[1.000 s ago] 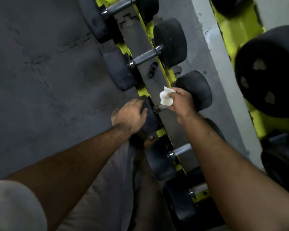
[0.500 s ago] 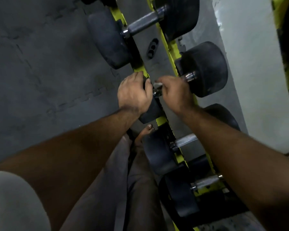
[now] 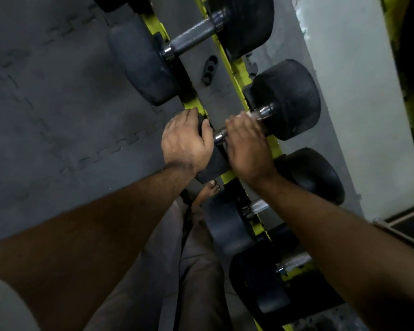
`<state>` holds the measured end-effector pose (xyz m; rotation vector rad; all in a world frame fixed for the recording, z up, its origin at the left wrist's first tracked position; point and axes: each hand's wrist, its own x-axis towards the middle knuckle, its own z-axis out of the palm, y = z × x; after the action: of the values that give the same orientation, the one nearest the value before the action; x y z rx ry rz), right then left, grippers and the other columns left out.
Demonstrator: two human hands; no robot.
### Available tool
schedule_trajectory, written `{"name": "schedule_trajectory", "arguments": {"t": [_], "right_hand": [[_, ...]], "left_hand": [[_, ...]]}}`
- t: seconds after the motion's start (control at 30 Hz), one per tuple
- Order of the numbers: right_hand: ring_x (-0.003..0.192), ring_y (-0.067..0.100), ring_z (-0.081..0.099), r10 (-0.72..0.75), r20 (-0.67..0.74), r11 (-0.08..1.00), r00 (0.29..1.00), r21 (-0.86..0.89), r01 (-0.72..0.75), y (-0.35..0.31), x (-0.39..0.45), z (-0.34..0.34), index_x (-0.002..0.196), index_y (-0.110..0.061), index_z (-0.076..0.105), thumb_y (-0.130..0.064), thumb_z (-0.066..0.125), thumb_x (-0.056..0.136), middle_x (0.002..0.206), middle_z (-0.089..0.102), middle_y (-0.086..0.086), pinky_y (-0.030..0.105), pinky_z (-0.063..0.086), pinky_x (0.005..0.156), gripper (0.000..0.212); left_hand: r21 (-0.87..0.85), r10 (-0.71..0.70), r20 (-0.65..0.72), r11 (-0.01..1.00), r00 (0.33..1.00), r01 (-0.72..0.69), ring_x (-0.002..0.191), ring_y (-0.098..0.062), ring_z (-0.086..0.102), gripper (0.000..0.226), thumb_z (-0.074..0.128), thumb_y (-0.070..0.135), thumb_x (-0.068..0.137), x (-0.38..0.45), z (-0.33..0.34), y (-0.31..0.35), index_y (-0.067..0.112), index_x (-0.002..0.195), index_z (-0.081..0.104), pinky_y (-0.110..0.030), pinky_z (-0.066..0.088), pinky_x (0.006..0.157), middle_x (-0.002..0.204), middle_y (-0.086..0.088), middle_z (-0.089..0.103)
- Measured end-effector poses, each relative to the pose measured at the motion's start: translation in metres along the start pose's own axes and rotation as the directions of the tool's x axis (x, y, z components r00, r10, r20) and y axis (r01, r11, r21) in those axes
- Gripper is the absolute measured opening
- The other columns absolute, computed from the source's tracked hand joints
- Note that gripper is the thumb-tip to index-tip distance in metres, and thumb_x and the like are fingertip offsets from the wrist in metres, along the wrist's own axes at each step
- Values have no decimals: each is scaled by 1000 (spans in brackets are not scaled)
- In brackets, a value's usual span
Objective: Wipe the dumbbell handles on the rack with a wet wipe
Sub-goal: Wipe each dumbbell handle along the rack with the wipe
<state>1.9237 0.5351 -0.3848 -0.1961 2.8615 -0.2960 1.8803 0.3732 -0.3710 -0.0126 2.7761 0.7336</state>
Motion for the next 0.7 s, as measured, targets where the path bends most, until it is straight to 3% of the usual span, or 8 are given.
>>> {"name": "schedule_trajectory", "arguments": {"t": [0.1, 0.23, 0.27, 0.33, 0.4, 0.53, 0.63, 0.7], "right_hand": [[145, 31, 38, -177, 45, 984, 983, -26, 179, 18, -3, -3, 145, -6, 50, -18, 36, 103, 149, 51, 12, 46, 22, 123, 46], [143, 34, 40, 91, -88, 995, 992, -41, -95, 21, 2, -7, 141, -3, 53, -11, 46, 99, 145, 54, 17, 47, 27, 121, 44], [143, 36, 40, 72, -71, 997, 995, 5, -71, 6, 0, -2, 140, -2, 54, -11, 45, 98, 144, 55, 18, 48, 27, 121, 44], [141, 35, 43, -119, 5, 986, 993, 118, 118, -5, -4, 0, 138, -4, 57, -12, 42, 97, 142, 57, 15, 47, 25, 121, 44], [141, 30, 44, -218, 39, 968, 975, 136, 211, 15, 0, -8, 139, -10, 58, -10, 43, 98, 143, 58, 10, 46, 24, 121, 44], [142, 33, 42, 2, -85, 995, 996, 97, 6, 31, 1, -12, 138, -8, 58, -6, 48, 99, 143, 57, 13, 45, 23, 123, 40], [143, 31, 41, -199, 39, 968, 979, 164, 190, -2, -6, 0, 139, -8, 57, -8, 42, 94, 145, 55, 10, 42, 21, 124, 48], [142, 29, 43, -254, 49, 957, 966, 155, 244, 9, -4, -3, 140, -9, 57, -10, 42, 94, 145, 56, 9, 45, 24, 122, 48]], "left_hand": [[-3, 1, -2, 1000, 1000, -1, 103, -29, 61, 51, 35, 41, 96, 1, 1, -1, 6, 122, 62, -42, 49, 91, 109, -9, 67], [1, -14, -2, 1000, 1000, 14, 106, -27, 61, 53, 33, 42, 95, 0, 3, -2, 7, 123, 62, -42, 48, 93, 112, -8, 67], [3, -20, -3, 1000, 1000, 20, 107, -27, 61, 54, 33, 42, 95, 0, 3, -1, 7, 123, 62, -42, 48, 94, 113, -9, 67], [9, -21, 4, 1000, 1000, 20, 105, -27, 61, 53, 32, 43, 94, 1, 1, 0, 8, 120, 62, -42, 48, 93, 111, -8, 67], [10, -21, 17, 1000, 1000, 21, 103, -27, 61, 52, 31, 42, 94, 1, 1, 0, 8, 118, 62, -42, 48, 91, 107, -7, 67], [10, -17, 26, 1000, 1000, 17, 102, -26, 60, 50, 32, 42, 94, 1, 2, -1, 9, 118, 62, -42, 48, 91, 107, -6, 66], [11, -16, 19, 1000, 1000, 16, 102, -26, 61, 50, 32, 42, 94, 2, 0, 0, 9, 117, 62, -41, 48, 91, 107, -7, 66], [6, -17, 17, 1000, 1000, 17, 102, -27, 61, 50, 33, 41, 94, 2, 0, 0, 8, 118, 63, -41, 48, 91, 107, -7, 67]]}}
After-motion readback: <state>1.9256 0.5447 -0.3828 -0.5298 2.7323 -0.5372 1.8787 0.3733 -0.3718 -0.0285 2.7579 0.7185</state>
